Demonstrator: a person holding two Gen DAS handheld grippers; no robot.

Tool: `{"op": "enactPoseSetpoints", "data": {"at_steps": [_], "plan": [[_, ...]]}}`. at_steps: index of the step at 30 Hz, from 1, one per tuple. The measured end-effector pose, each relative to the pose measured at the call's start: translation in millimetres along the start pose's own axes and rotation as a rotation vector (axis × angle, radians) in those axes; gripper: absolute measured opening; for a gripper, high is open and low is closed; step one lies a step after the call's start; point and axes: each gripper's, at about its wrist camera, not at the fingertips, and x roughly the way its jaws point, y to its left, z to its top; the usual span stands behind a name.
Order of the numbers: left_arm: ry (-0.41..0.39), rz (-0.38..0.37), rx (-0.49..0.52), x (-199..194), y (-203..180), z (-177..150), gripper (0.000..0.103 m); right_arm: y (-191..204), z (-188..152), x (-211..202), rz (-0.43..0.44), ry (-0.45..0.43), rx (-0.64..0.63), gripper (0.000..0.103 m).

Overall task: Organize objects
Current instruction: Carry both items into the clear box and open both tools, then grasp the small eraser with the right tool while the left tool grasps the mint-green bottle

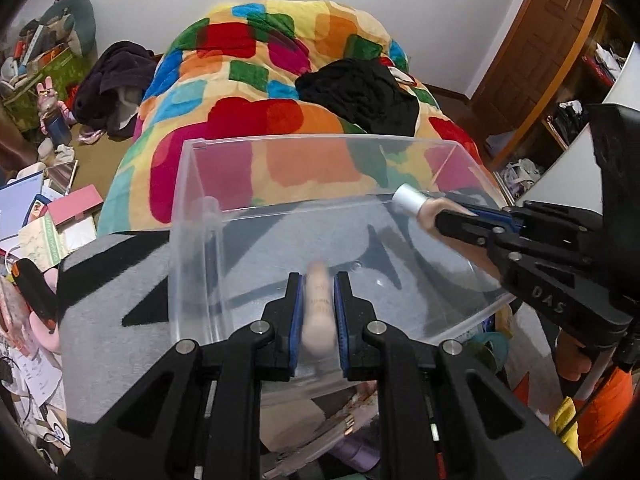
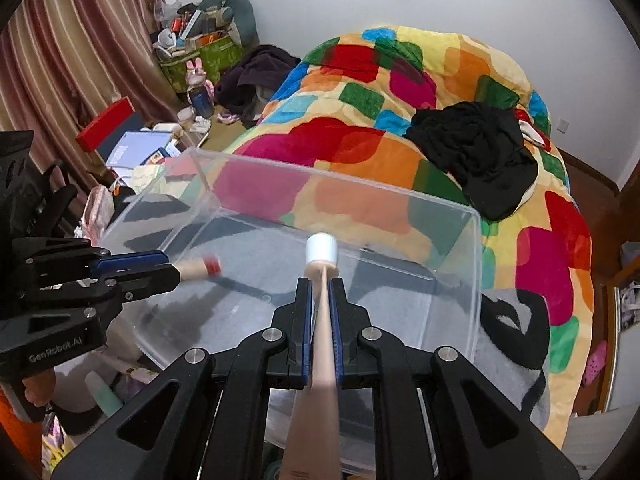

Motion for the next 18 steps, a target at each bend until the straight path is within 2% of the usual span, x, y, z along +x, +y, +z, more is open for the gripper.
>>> {"op": "enactPoseSetpoints", "data": {"at_steps": [7, 11, 18], "plan": [[-0.051, 0.005, 0.028, -18, -8, -3, 0.017, 1, -7, -3, -0.012, 0.005, -0.002, 0.012], [-0.095, 0.017, 0.032, -31, -12, -9, 0.036, 4, -15, -19, -0.038, -0.034, -0.026, 0.016], [-0.177, 0.053, 0.062, -57, -26, -30, 0.059, 4, -34, -56, -0.038, -0.117, -0.02, 0.04]]}}
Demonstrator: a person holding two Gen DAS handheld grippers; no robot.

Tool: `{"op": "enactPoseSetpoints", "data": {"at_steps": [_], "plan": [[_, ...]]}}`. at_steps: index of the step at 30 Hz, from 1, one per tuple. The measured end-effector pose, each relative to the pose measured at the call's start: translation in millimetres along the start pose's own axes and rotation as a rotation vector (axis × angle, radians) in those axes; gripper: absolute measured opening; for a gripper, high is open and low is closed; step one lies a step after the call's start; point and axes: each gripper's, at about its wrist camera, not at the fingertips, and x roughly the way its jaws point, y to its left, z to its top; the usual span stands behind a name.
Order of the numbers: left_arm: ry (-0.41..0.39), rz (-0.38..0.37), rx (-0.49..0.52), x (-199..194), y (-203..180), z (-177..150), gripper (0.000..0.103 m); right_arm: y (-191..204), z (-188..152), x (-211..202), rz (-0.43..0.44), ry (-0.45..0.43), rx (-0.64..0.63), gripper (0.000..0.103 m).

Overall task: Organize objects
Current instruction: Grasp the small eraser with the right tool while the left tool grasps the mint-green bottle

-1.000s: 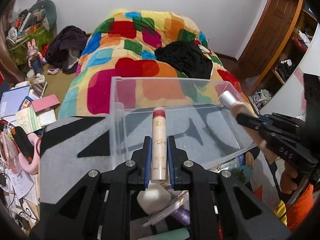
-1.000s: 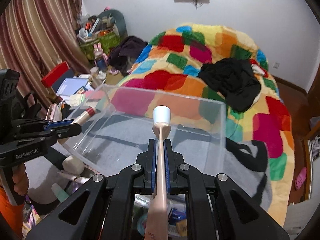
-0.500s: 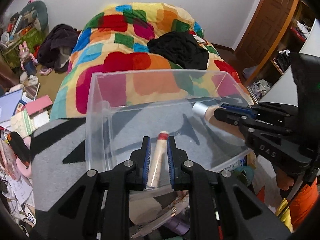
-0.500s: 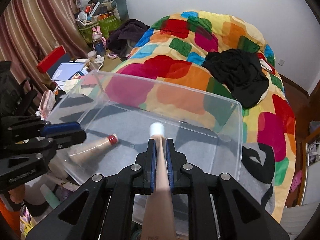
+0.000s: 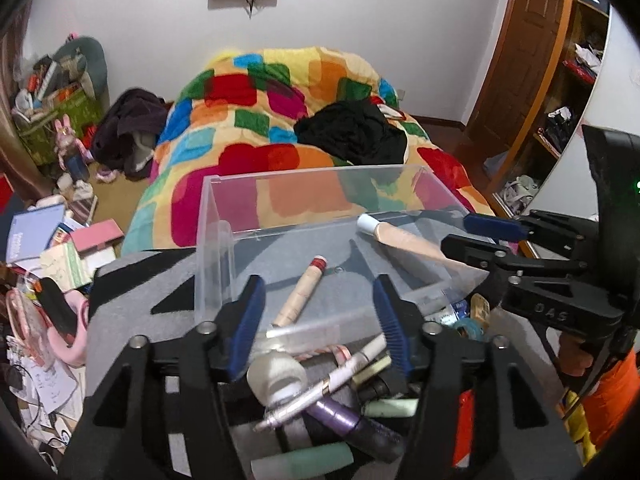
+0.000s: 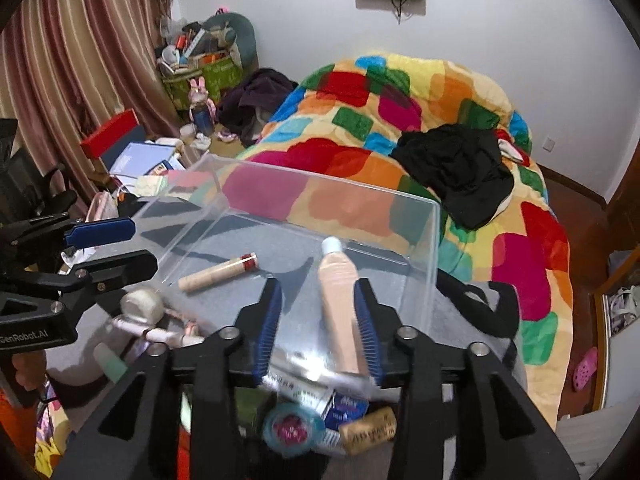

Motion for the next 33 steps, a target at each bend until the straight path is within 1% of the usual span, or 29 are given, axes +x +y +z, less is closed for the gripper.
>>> {"op": "enactPoseSetpoints", "data": {"at_steps": [1, 3, 6, 8, 10, 15, 20, 23, 25, 28, 30, 31, 32, 33], "plan": [[-0.009, 0.004, 0.009, -4, -3, -3, 0.062, 1, -3, -5, -0.002, -0.01, -0.004, 0.042], [-0.026, 0.005, 0.022, -12, -7, -9, 0.066, 4, -9, -15, -0.017, -0.032, -0.011, 0.051], [-0.049, 0.01, 0.036, -23, -11, -17, 0.073, 6, -19, -28, -0.022, -0.063, -0.008, 0.061], [-0.065, 0.014, 0.04, -30, -12, -24, 0.084, 4, -26, -36, -0.027, -0.077, 0.003, 0.063], [-0.075, 0.024, 0.038, -35, -10, -31, 0.088, 2, -33, -42, -0.041, -0.087, 0.011, 0.063], [-0.043, 0.05, 0.036, -35, -5, -51, 0.089, -16, -52, -52, -0.066, -0.103, 0.07, 0.071], [0.03, 0.036, 0.025, -19, 2, -73, 0.089, -32, -72, -47, -0.065, -0.061, 0.131, 0.071], [0.055, 0.04, 0.034, -14, 4, -88, 0.089, -34, -86, -43, -0.078, -0.037, 0.128, 0.071], [0.091, 0.03, 0.021, -7, 9, -100, 0.089, -35, -94, -40, -0.079, -0.02, 0.125, 0.071], [0.134, 0.013, -0.007, -1, 17, -114, 0.089, -34, -101, -31, -0.081, 0.014, 0.107, 0.071], [0.144, 0.018, -0.011, 1, 20, -123, 0.089, -35, -102, -26, -0.098, 0.028, 0.095, 0.071], [0.13, 0.032, -0.002, 0, 18, -125, 0.091, -35, -102, -23, -0.103, 0.032, 0.089, 0.071], [0.128, 0.038, 0.006, -1, 16, -127, 0.096, -35, -101, -20, -0.104, 0.036, 0.085, 0.071], [0.13, 0.035, 0.008, -1, 14, -127, 0.097, -36, -101, -17, -0.102, 0.043, 0.082, 0.071]]}}
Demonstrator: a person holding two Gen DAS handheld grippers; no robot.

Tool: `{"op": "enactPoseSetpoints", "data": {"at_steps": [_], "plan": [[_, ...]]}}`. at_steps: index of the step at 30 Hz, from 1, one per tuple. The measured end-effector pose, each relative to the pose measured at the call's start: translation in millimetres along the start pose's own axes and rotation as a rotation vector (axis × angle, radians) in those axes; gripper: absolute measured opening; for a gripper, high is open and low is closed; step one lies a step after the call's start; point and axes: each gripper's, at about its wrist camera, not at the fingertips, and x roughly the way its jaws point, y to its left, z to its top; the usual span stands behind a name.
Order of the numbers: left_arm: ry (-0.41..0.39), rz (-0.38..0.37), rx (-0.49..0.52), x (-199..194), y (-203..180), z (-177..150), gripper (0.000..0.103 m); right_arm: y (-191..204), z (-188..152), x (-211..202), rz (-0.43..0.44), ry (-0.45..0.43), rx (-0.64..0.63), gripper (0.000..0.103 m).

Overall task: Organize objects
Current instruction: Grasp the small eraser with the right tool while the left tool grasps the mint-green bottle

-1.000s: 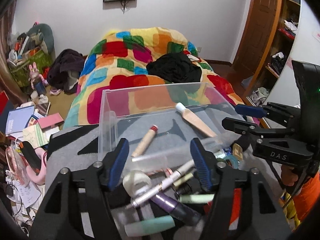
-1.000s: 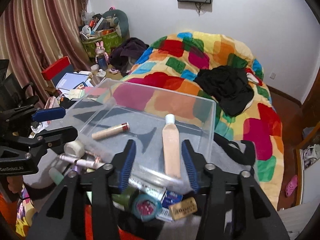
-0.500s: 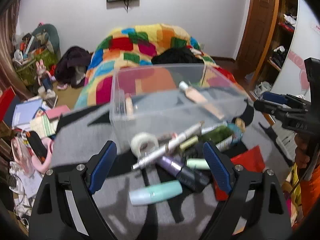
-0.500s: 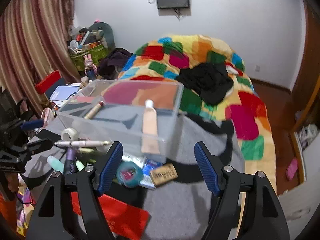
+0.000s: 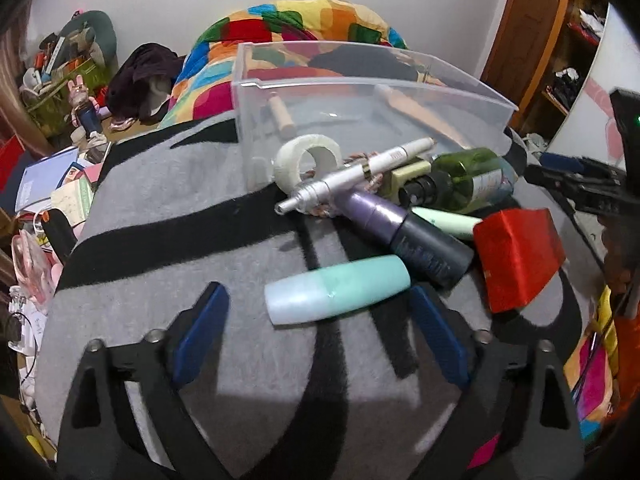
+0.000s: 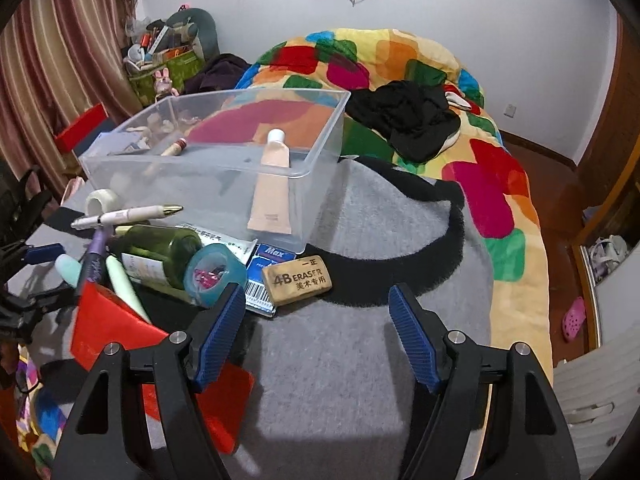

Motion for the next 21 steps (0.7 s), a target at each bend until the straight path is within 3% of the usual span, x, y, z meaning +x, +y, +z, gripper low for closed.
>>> {"op": "enactPoseSetpoints", "data": {"at_steps": [7, 9, 14, 21], "plan": [[-0.012, 0.029, 0.026, 8, -16, 5, 0.097, -3, 8, 22, 0.056, 0.054, -0.023, 0.07], [-0.023, 0.033, 0.02, 8, -16, 4, 0.096, -5, 9, 27, 0.072, 0.066, -0.024, 0.062], [-0.056, 0.04, 0.026, 0, -15, -1, 0.073, -9, 11, 33, 0.141, 0.079, -0.012, 0.041], [-0.075, 0.037, 0.016, -6, -12, -8, 0.073, -4, 7, 23, 0.115, 0.039, -0.033, 0.039]]}}
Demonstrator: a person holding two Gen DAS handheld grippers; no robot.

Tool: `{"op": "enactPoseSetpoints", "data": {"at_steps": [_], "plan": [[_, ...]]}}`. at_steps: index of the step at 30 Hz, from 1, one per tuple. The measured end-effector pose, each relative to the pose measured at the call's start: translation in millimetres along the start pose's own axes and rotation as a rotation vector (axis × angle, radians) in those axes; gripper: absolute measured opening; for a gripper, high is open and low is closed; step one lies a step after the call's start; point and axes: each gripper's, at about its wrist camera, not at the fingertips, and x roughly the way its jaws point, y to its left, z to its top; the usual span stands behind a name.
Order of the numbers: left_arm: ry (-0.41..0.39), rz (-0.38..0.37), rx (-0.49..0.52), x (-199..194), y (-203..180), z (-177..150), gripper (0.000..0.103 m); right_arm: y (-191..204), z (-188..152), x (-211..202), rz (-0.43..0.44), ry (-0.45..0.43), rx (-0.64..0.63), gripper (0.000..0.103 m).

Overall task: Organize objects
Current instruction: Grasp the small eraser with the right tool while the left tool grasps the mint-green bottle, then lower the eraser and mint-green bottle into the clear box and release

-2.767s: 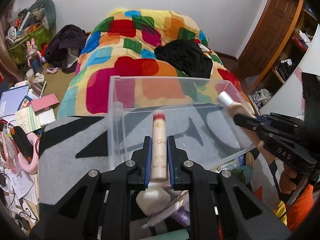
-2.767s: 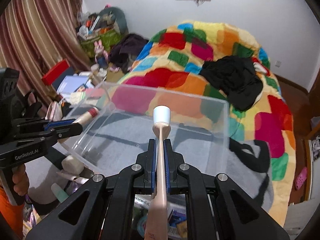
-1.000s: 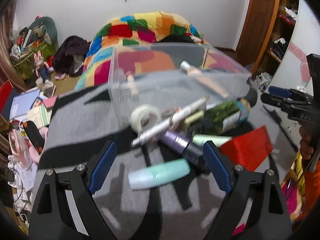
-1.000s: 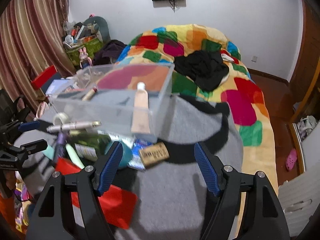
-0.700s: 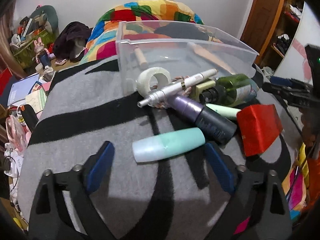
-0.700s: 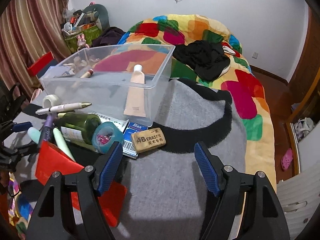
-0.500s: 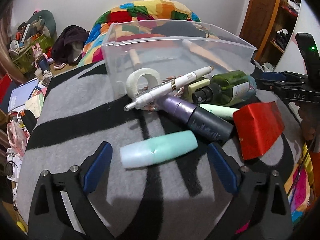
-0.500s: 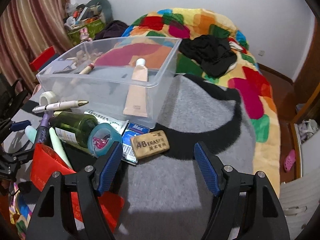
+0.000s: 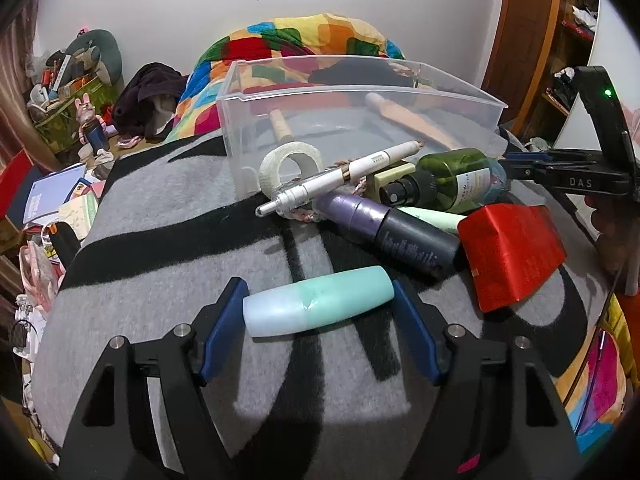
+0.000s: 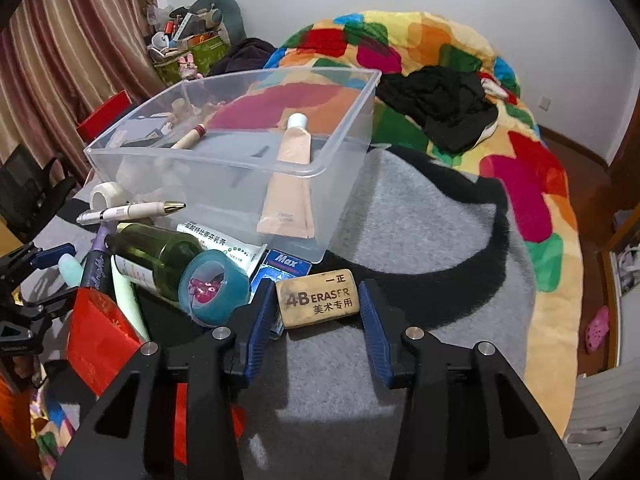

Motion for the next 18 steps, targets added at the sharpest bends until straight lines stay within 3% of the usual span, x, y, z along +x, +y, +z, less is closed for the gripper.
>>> {"op": "enactPoseSetpoints", "data": {"at_steps": [8, 18], "plan": [[-0.038, -0.005, -0.033, -14, 8, 7, 0.073, 3, -3, -28, -0.029, -0.07, 0.021, 0.039], [-0.136, -0.012, -0.029, -34, 6, 48, 0.073, 25, 16, -63, -0.021, -0.195, 0.024, 0.039]]}}
